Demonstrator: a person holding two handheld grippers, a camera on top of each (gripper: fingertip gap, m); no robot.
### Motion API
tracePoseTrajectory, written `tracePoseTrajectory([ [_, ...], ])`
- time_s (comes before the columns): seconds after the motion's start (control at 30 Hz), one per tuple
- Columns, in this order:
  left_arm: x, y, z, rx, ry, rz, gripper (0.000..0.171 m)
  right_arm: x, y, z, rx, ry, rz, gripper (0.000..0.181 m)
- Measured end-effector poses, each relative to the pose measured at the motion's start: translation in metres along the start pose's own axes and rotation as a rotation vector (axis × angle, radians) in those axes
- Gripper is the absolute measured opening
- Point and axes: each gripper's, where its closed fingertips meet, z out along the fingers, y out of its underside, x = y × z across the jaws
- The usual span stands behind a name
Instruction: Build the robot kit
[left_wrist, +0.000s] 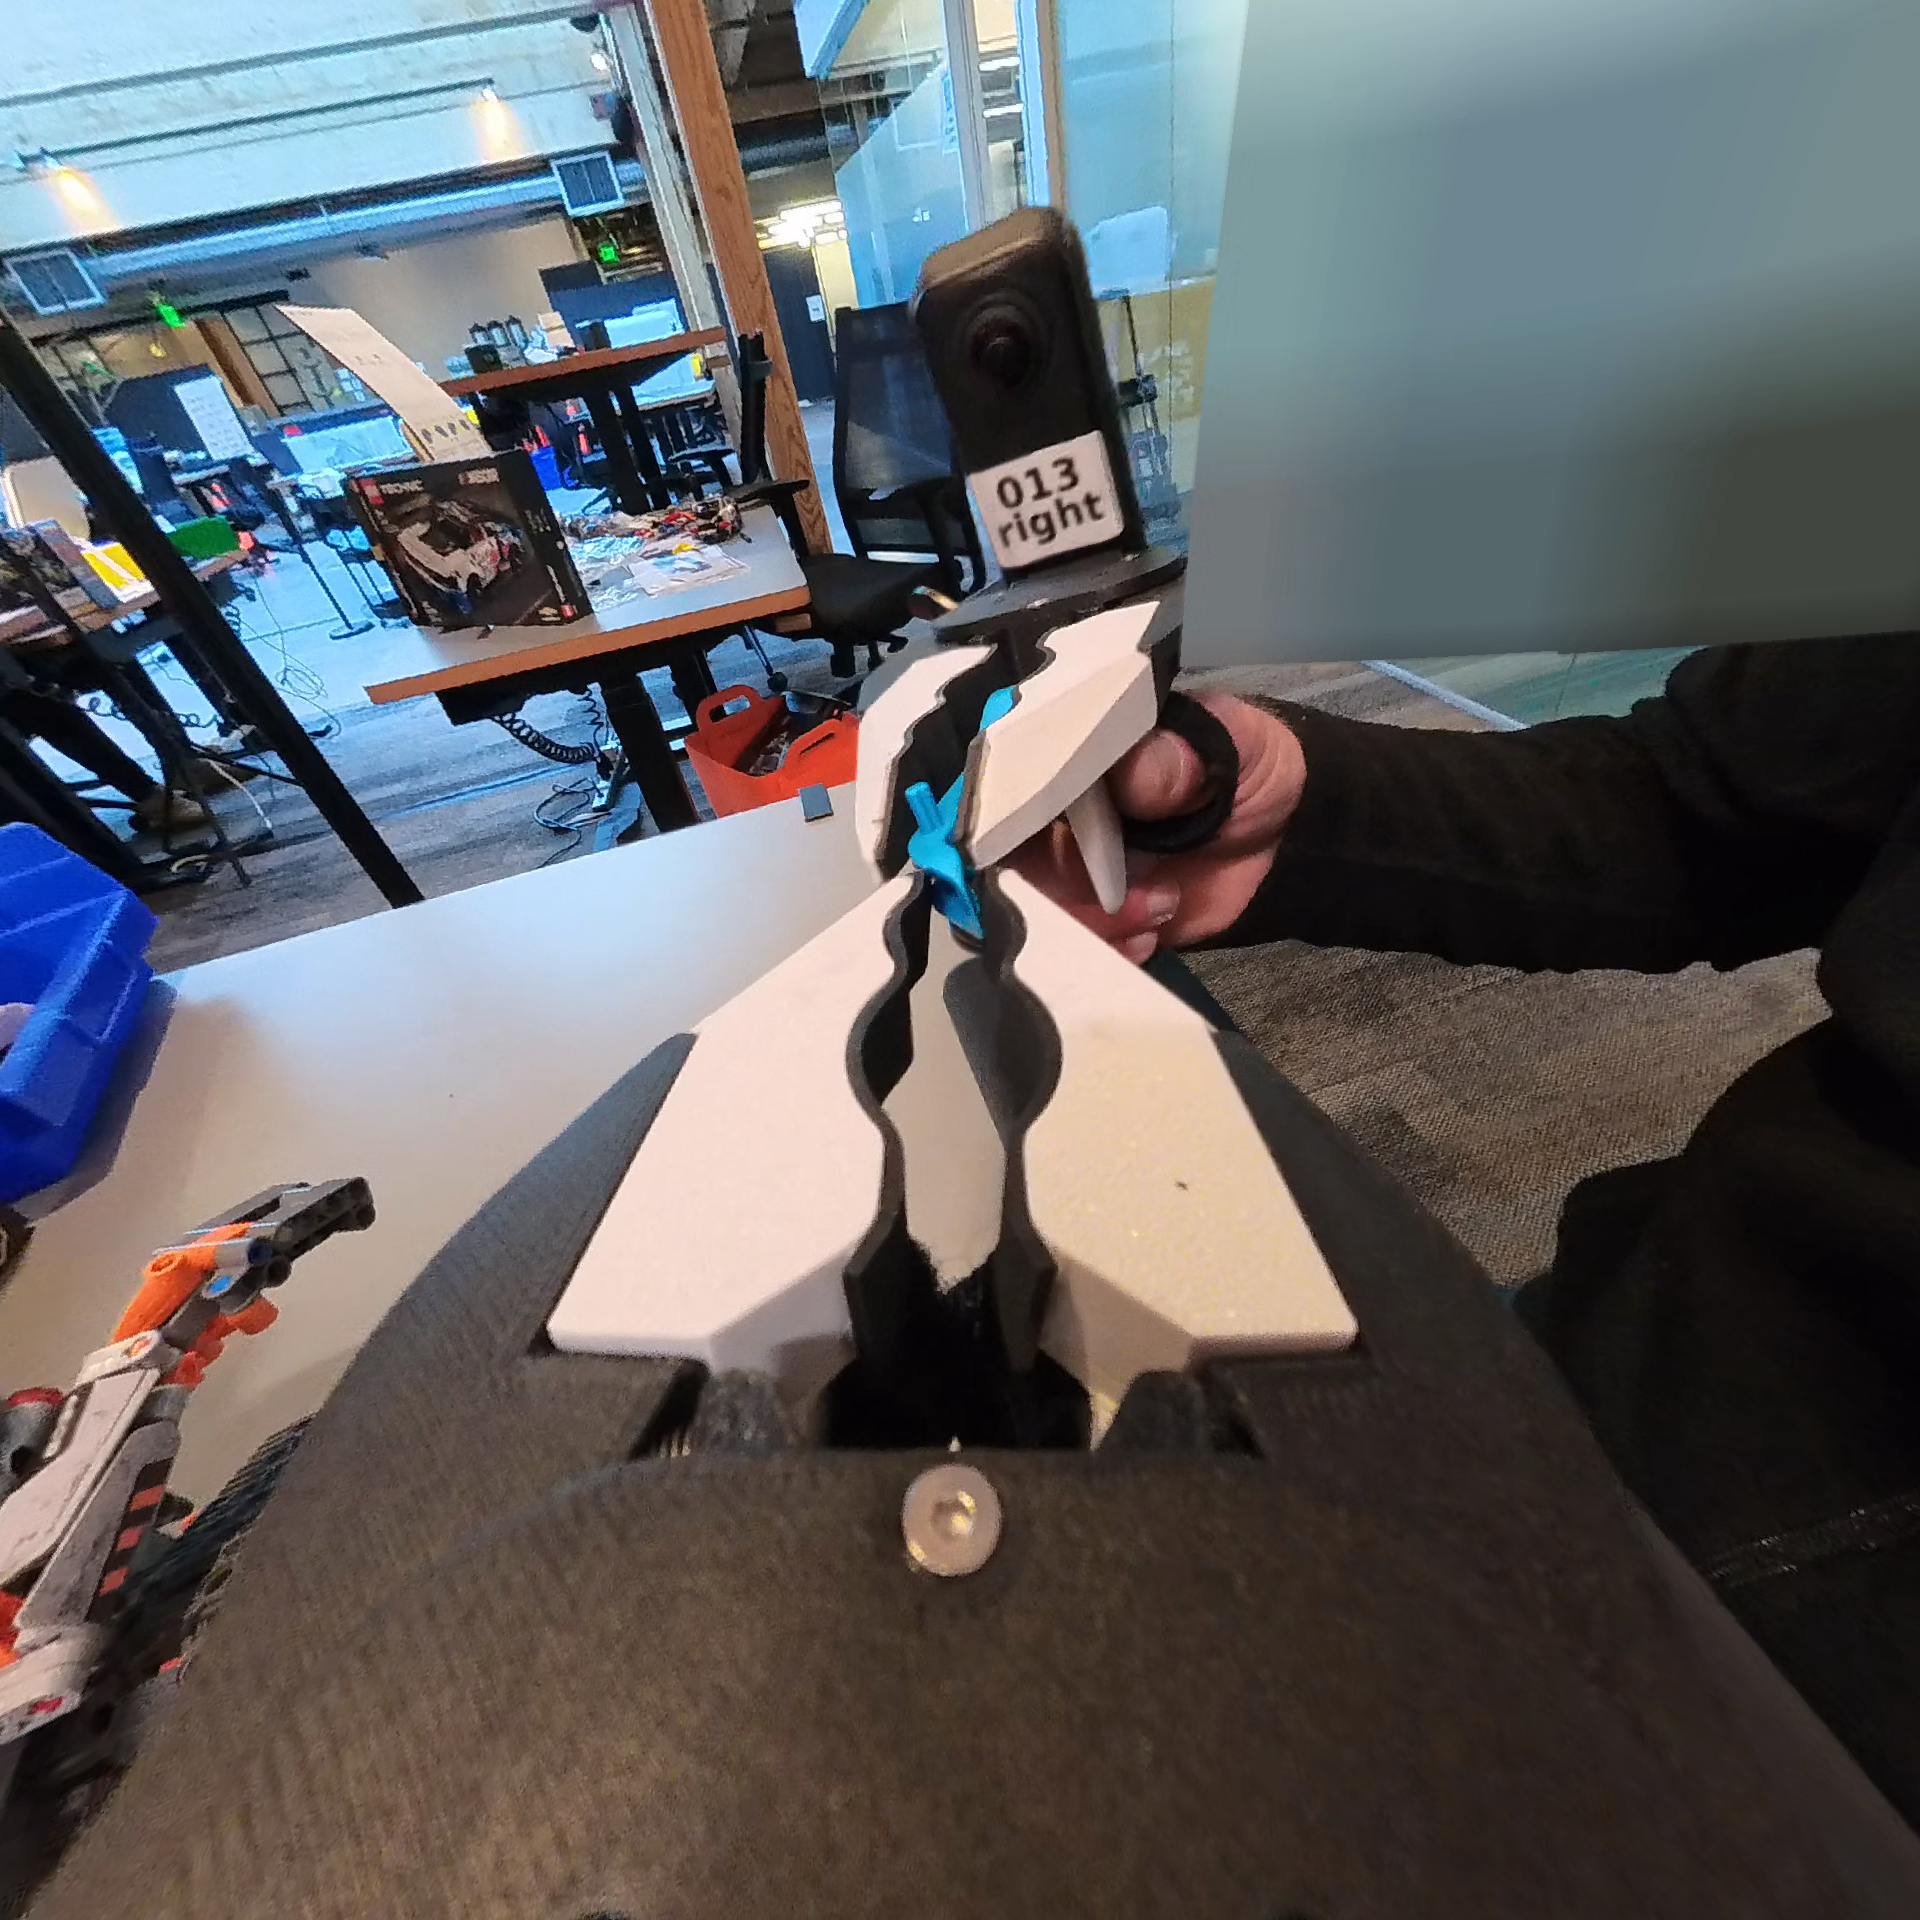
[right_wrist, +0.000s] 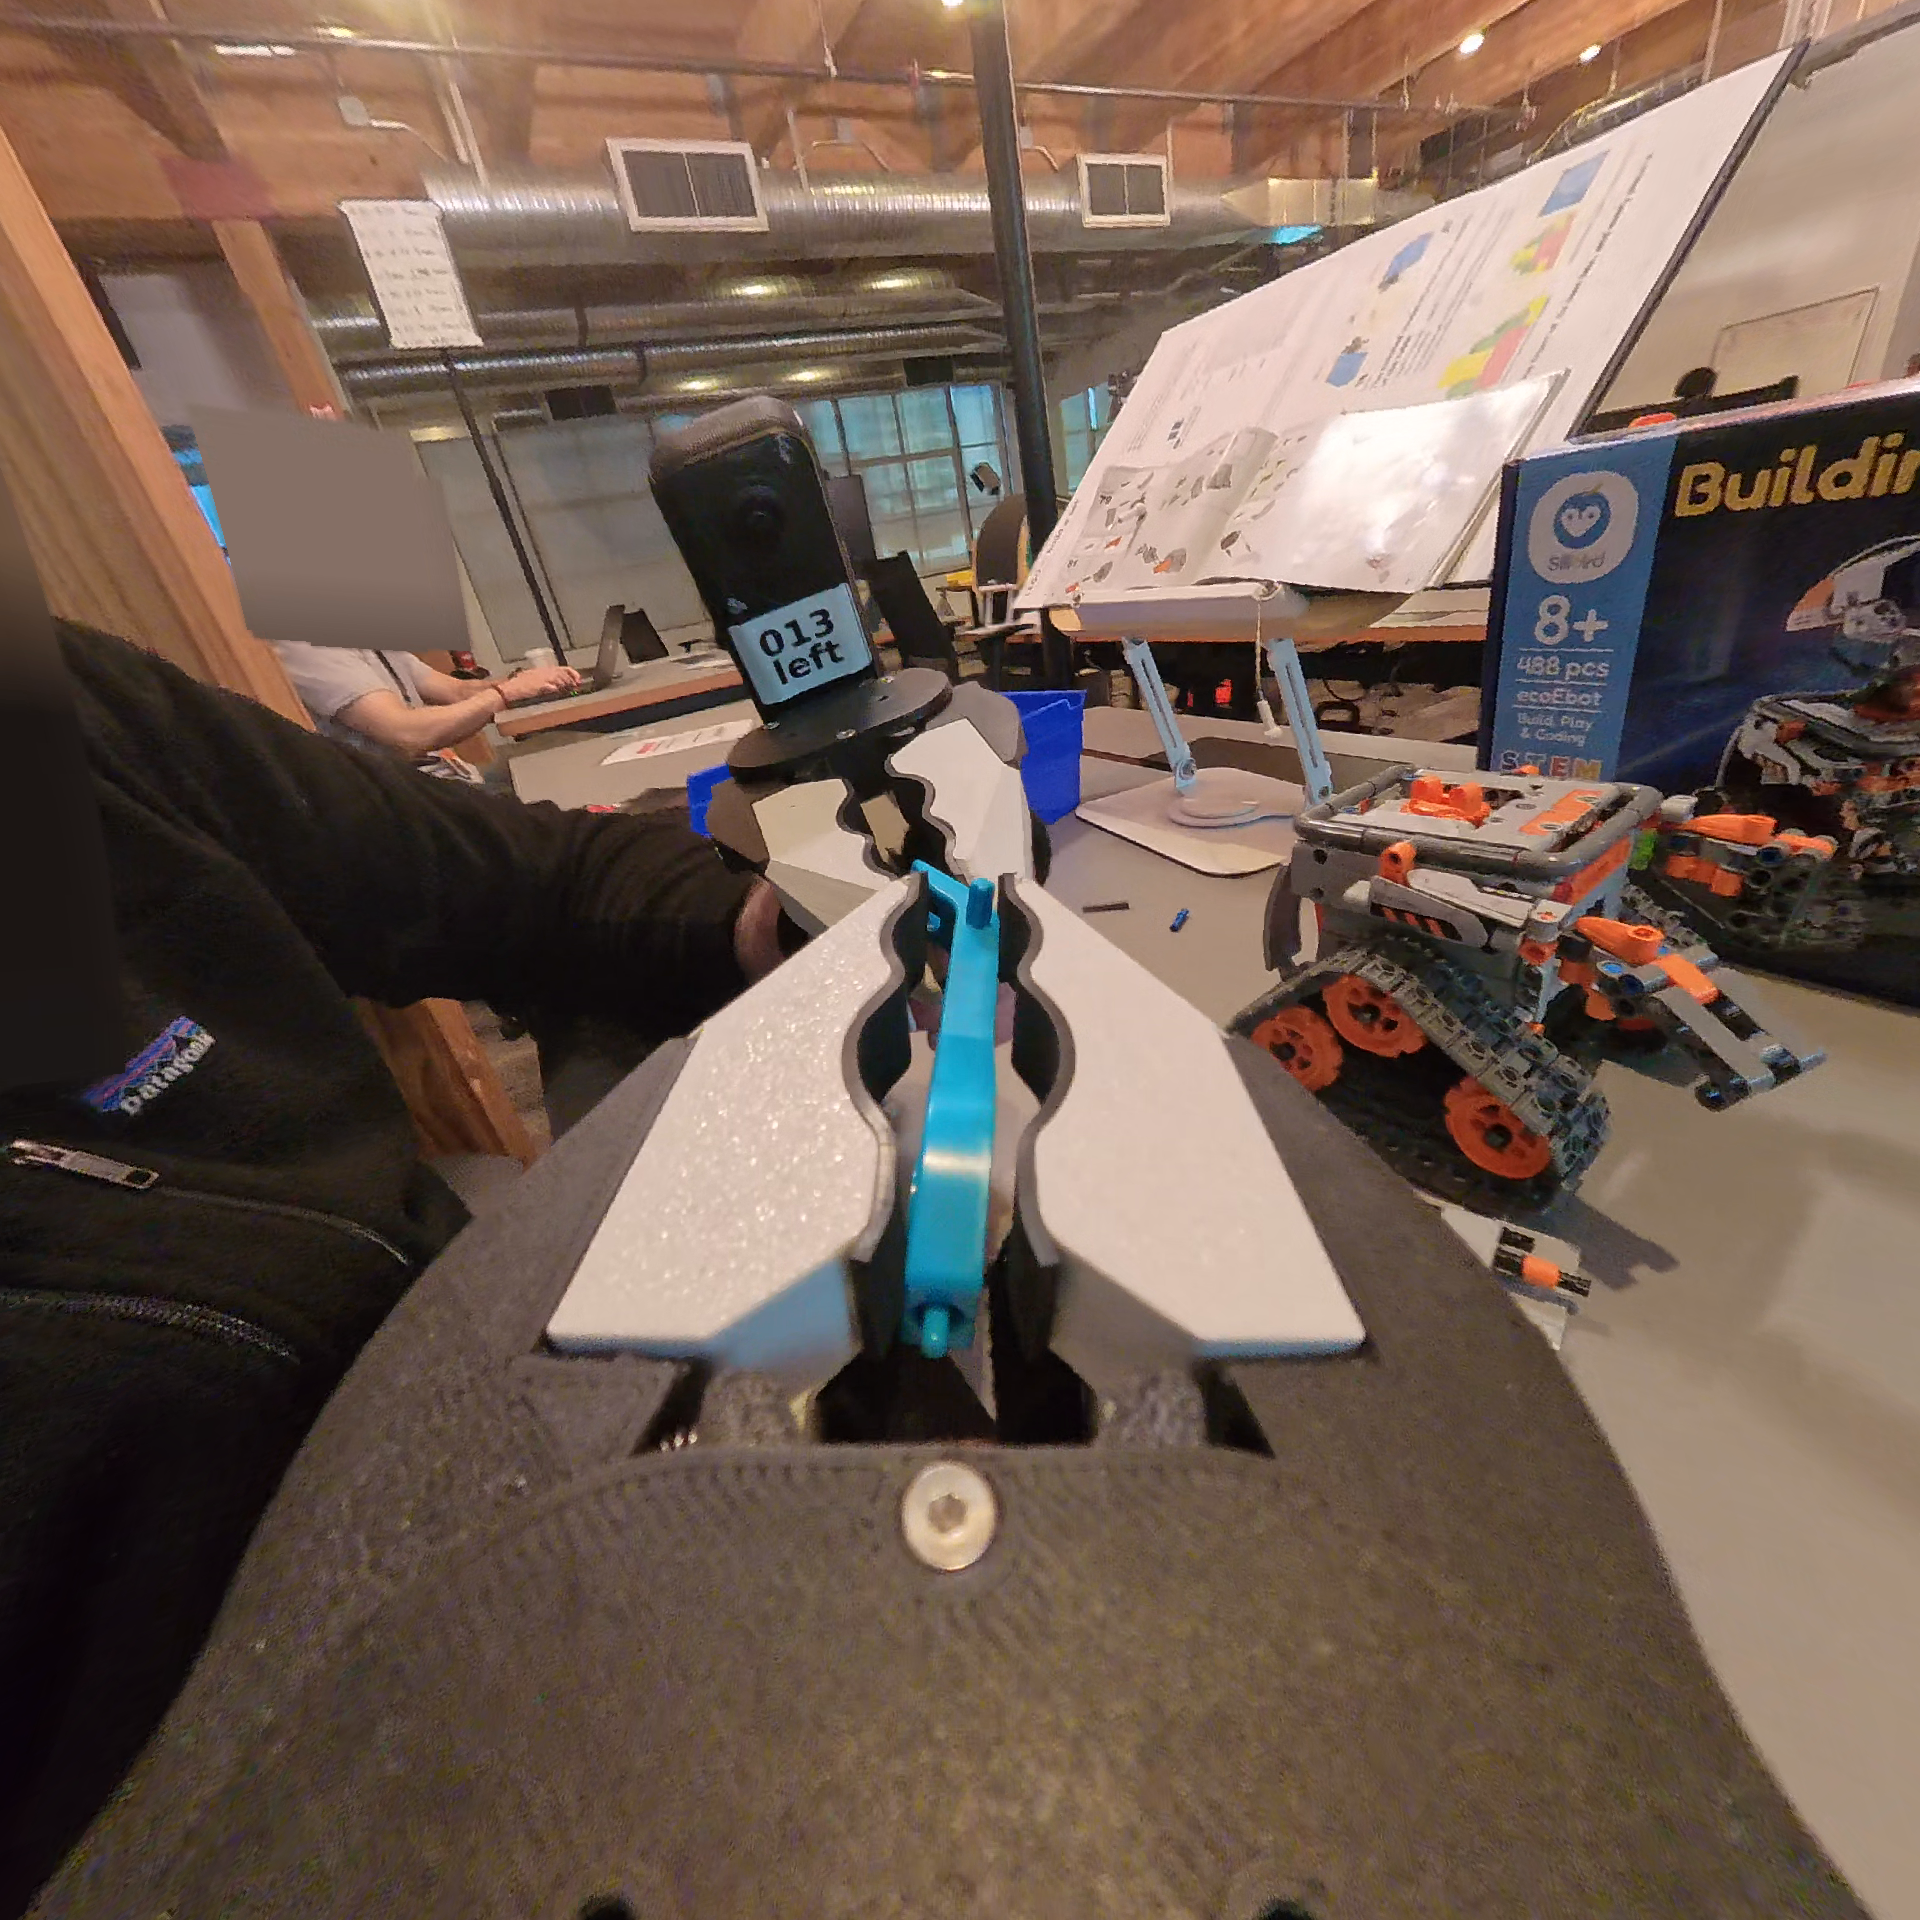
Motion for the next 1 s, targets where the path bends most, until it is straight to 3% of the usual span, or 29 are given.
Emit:
tracePoseTrajectory([
  [0.17, -0.002, -0.004, -0.002, 0.018, -0.011, -0.007, 0.005, -0.002, -0.001, 0.0, -0.006, -0.044, 0.016, 0.02],
  [0.27, -0.001, -0.003, -0.001, 0.016, -0.005, 0.0, 0.007, 0.001, -0.001, -0.003, -0.01, -0.017, -0.011, 0.008],
  [0.57, -0.008, -0.005, -0.008, -0.004, -0.014, 0.014, 0.008, 0.014, 0.001, -0.012, -0.021, 0.075, -0.073, 0.007],
  [0.63, -0.008, 0.013, -0.009, -0.124, 0.011, 0.026, 0.019, 0.023, 0.009, -0.014, -0.099, 0.136, -0.146, 0.007],
  [0.73, -0.02, 0.057, -0.019, -0.405, 0.001, 0.081, 0.045, 0.038, 0.037, -0.015, -0.312, 0.199, -0.267, 0.006],
  [0.8, -0.03, 0.083, -0.027, -0.575, -0.014, 0.1, 0.053, 0.046, 0.057, -0.012, -0.425, 0.201, -0.305, 0.006],
  [1.0, -0.037, 0.156, -0.036, -0.899, 0.04, 0.026, 0.065, 0.067, 0.104, -0.004, -0.638, 0.173, -0.27, 0.006],
])
